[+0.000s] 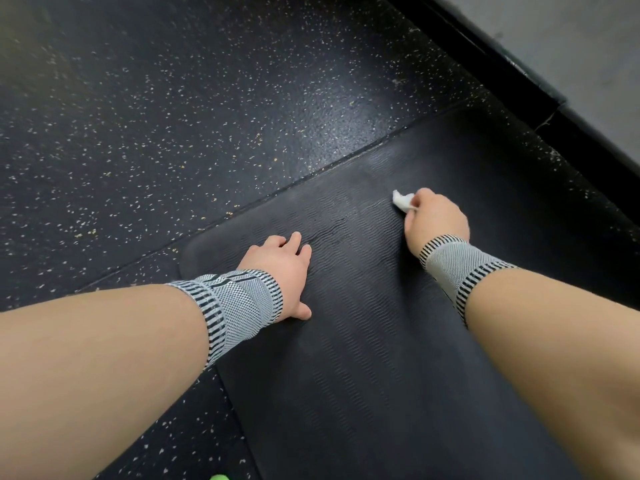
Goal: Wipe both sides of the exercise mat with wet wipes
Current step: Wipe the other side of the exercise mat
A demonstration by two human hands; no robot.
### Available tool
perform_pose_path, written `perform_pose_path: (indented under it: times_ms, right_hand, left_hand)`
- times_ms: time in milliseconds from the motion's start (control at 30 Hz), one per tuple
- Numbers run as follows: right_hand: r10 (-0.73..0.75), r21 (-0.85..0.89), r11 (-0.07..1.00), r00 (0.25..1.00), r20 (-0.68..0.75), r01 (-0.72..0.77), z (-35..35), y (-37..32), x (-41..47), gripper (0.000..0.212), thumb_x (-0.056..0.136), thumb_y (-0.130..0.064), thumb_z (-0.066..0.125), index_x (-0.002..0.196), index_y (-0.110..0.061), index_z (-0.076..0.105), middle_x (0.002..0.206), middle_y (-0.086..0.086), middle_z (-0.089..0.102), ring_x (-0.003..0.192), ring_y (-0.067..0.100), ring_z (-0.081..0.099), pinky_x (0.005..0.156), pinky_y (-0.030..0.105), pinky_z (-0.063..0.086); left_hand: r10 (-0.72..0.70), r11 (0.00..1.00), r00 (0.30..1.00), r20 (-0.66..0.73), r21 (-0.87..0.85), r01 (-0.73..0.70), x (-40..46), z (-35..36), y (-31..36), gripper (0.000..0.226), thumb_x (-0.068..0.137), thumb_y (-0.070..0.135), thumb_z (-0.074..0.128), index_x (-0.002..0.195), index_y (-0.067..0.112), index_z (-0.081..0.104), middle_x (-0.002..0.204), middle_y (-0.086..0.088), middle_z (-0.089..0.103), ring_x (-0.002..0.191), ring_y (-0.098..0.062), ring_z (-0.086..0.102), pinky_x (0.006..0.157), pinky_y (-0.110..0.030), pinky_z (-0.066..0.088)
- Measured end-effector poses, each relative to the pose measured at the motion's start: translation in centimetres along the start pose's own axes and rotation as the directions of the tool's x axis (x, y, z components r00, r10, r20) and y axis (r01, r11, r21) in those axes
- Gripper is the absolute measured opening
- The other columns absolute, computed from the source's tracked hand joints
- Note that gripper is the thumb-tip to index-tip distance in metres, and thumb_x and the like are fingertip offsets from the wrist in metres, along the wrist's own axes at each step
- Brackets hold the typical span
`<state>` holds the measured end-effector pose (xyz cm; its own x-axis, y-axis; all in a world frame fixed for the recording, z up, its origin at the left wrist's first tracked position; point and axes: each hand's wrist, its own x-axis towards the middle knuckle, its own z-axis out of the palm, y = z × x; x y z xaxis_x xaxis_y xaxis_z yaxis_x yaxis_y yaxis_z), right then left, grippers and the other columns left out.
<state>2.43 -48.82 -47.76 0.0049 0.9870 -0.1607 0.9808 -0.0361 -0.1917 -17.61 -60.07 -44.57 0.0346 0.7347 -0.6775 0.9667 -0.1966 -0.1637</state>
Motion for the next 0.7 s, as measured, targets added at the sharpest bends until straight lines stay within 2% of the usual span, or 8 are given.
perform_pose_path:
  times_ms: [100,233,300,367,433,533,600,700]
  right_hand:
    - [-0.125,0.046,0.991,0.992,0.027,0.124,1.3,-2.1,-1.6,0.022,0.092,-0.026,0.044,0.11,-0.019,0.056,0.108,0.012,0.058,0.098,0.036,0.059,0.079,0.035,0.045]
    - [-0.554,0.065,0.831,0.812,0.183,0.553,1.5,-3.9,-4.0,0.023,0.095,-0.03,0.044,0.112,-0.023,0.057,0.108,0.007,0.057,0.099,0.033,0.058,0.082,0.036,0.046]
    - [-0.47,-0.009,0.879,0.87,0.148,0.477,0.7,-2.9,-2.1,0.026,0.094,-0.031,0.043,0.114,-0.024,0.059,0.111,0.008,0.058,0.101,0.034,0.058,0.082,0.034,0.043]
    - [-0.184,-0.009,0.983,0.982,0.038,0.185,0.3,-1.5,0.4,0.025,0.094,-0.029,0.043,0.113,-0.023,0.058,0.112,0.01,0.058,0.101,0.035,0.058,0.078,0.033,0.041]
    - [0.031,0.03,0.999,0.999,-0.021,-0.03,0.6,-1.5,0.9,0.024,0.092,-0.024,0.043,0.112,-0.018,0.056,0.111,0.013,0.058,0.101,0.036,0.058,0.076,0.034,0.041]
    - [-0.249,0.046,0.968,0.968,0.043,0.247,2.0,-4.0,-1.4,0.025,0.093,-0.027,0.043,0.113,-0.021,0.057,0.108,0.01,0.057,0.099,0.035,0.06,0.081,0.037,0.046]
    - [-0.5,0.053,0.866,0.855,0.137,0.498,2.3,-5.0,-2.9,0.022,0.095,-0.029,0.043,0.112,-0.02,0.055,0.107,0.007,0.056,0.096,0.033,0.059,0.08,0.036,0.045]
    - [-0.471,-0.032,0.878,0.875,0.114,0.477,1.5,-4.0,-0.5,0.025,0.095,-0.034,0.043,0.111,-0.023,0.058,0.109,0.007,0.058,0.099,0.033,0.059,0.08,0.034,0.044]
  left_hand:
    - [-0.001,1.0,1.0,0.001,-0.008,0.001,0.1,0.0,0.0,0.112,0.079,0.071,0.06,0.157,0.016,0.001,0.164,-0.006,-0.003,0.148,-0.028,0.013,0.112,-0.044,0.035]
    - [-0.003,1.0,1.0,-0.021,-0.016,0.002,0.1,0.2,0.1,0.112,0.077,0.071,0.062,0.156,0.016,0.004,0.164,-0.005,-0.002,0.148,-0.028,0.013,0.111,-0.043,0.035]
    - [0.0,1.0,1.0,-0.017,-0.014,0.0,0.1,0.3,0.0,0.113,0.078,0.071,0.062,0.156,0.016,0.003,0.164,-0.005,-0.002,0.148,-0.028,0.013,0.111,-0.043,0.036]
    - [0.0,1.0,1.0,-0.009,-0.011,0.0,0.2,0.3,0.0,0.113,0.078,0.071,0.061,0.157,0.016,0.001,0.164,-0.005,-0.003,0.148,-0.028,0.012,0.111,-0.044,0.036]
    - [-0.003,1.0,1.0,-0.01,-0.008,0.003,0.2,0.3,0.0,0.113,0.078,0.071,0.061,0.157,0.017,0.001,0.164,-0.005,-0.004,0.148,-0.028,0.012,0.111,-0.044,0.036]
    - [-0.009,1.0,1.0,-0.019,-0.01,0.008,0.3,0.3,0.1,0.113,0.078,0.071,0.062,0.157,0.016,0.003,0.164,-0.005,-0.002,0.147,-0.028,0.014,0.111,-0.044,0.036]
    - [-0.012,1.0,1.0,-0.025,-0.012,0.012,0.2,0.3,0.1,0.113,0.078,0.07,0.063,0.156,0.016,0.003,0.164,-0.006,-0.001,0.147,-0.028,0.015,0.111,-0.044,0.036]
    - [-0.004,1.0,1.0,-0.019,-0.014,0.004,0.2,0.3,0.1,0.113,0.078,0.071,0.062,0.156,0.016,0.002,0.164,-0.005,-0.003,0.148,-0.028,0.013,0.111,-0.044,0.035]
